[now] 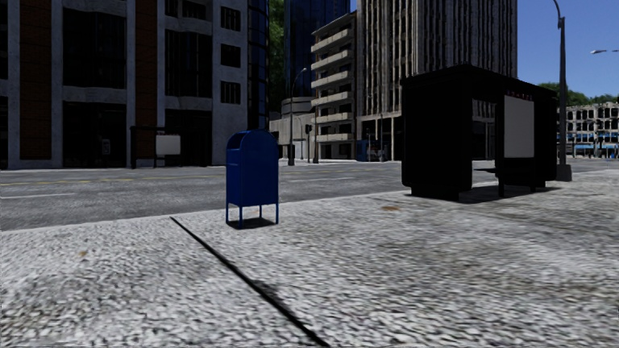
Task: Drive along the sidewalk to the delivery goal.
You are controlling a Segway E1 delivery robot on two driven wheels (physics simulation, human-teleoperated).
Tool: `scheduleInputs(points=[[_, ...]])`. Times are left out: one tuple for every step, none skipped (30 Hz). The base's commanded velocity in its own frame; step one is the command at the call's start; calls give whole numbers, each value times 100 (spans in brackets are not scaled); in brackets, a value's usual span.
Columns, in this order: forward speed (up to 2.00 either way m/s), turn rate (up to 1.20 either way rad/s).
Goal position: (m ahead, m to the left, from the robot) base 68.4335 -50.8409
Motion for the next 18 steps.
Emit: scheduleInputs(points=[[200, -72], [200, -72], [200, -72], [200, -72], [200, -72], [200, -72], [200, -72], [200, -72], [200, -72], [200, -72], [200, -72], [200, -72], [200, -72], [200, -72], [200, -72], [200, -72], [200, -72], [200, -72]])
